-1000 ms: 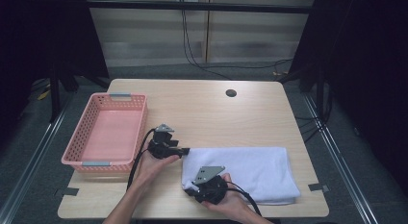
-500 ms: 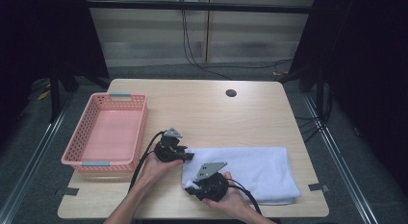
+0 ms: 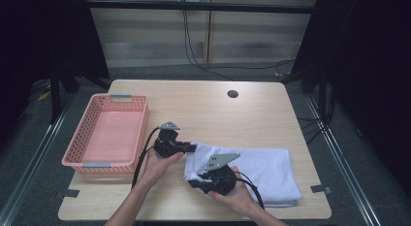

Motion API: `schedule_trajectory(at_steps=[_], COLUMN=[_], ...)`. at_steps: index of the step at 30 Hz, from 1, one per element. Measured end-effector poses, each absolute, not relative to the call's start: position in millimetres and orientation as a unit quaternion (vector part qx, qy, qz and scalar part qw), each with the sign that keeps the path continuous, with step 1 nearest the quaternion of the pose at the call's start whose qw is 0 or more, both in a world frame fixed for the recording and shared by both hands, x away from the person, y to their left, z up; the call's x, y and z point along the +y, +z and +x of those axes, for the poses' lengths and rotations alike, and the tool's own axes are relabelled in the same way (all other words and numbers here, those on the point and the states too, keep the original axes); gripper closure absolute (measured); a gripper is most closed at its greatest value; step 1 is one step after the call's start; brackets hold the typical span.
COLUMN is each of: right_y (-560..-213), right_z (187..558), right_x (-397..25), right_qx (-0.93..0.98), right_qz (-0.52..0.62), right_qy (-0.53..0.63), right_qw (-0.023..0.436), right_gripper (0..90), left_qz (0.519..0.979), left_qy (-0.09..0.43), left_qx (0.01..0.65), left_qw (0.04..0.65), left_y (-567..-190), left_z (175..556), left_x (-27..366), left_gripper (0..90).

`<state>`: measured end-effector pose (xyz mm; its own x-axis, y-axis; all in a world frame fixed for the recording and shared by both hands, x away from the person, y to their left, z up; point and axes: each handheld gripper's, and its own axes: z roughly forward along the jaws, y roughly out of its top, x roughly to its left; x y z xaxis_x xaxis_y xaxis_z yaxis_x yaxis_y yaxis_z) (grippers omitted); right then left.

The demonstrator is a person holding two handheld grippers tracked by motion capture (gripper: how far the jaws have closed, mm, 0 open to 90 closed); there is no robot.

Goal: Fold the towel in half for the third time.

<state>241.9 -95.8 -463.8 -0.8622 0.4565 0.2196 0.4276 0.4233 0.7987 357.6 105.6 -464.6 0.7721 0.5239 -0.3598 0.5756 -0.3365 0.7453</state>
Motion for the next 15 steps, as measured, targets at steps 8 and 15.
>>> schedule_trajectory(at_steps=[8,15], right_y=[-437,-401], right_z=[254,266], right_x=[-104,-94], right_qx=[0.823,0.820], right_qz=[0.268,0.252], right_qy=[0.500,0.513], right_qw=[0.015,0.022], right_gripper=[77.9,77.9], left_qz=[0.809,0.799], left_qy=[-0.016,0.004], left_qx=[0.339,0.340], left_qw=[0.480,0.497], left_y=[-439,-410], left_z=[366,374], left_x=[112,127], left_gripper=[78.5,78.8])
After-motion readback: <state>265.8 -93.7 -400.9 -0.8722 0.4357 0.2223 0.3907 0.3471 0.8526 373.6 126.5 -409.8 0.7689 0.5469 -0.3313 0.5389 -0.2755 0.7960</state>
